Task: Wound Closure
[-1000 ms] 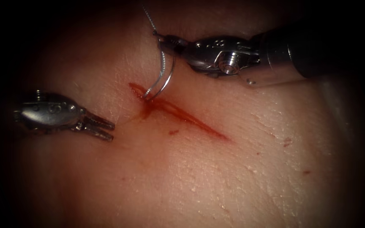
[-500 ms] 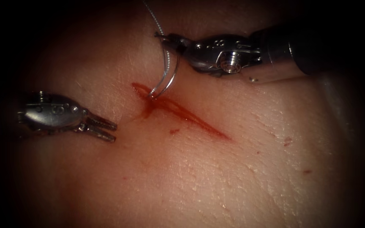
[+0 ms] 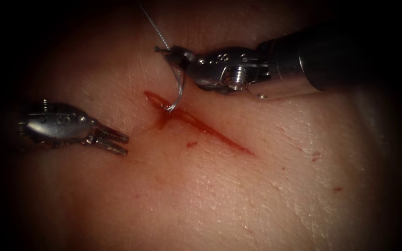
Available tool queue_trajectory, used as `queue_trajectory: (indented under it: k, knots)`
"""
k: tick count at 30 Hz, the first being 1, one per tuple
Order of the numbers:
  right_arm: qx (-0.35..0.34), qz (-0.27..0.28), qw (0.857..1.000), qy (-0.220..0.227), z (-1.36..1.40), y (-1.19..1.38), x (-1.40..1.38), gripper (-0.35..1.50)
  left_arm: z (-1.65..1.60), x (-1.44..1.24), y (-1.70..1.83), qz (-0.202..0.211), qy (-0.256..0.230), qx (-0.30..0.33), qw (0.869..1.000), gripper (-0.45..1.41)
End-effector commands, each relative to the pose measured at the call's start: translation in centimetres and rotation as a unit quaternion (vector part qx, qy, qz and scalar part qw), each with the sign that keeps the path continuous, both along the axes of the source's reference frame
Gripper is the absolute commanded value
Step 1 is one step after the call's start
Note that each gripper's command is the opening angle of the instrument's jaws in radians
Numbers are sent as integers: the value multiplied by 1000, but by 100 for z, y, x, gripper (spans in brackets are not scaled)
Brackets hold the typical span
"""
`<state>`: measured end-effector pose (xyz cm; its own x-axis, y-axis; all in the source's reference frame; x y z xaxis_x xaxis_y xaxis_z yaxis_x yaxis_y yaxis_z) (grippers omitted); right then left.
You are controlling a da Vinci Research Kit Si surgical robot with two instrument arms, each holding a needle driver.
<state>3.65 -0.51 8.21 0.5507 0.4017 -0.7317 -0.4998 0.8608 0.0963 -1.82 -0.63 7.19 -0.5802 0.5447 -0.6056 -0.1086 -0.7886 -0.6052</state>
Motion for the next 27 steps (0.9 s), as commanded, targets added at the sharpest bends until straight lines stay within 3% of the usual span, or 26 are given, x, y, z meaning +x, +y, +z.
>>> queue_trajectory:
  k: [1, 8, 13, 27]
  knots:
    - [0, 1, 1000, 3, 2, -2, 4, -35, 6, -5, -5, 0, -1, 1, 1000, -13]
    - [-8, 19, 1000, 24, -10, 6, 4, -35, 6, -7, -5, -1, 0, 1, 1000, -13]
    - [-20, 42, 999, 11, -14, 5, 7, -35, 6, -7, -5, -1, 0, 1, 1000, -13]
    - [15, 114, 993, 39, -28, -2, 12, -35, 4, -8, -5, -1, 0, 2, 1000, -15]
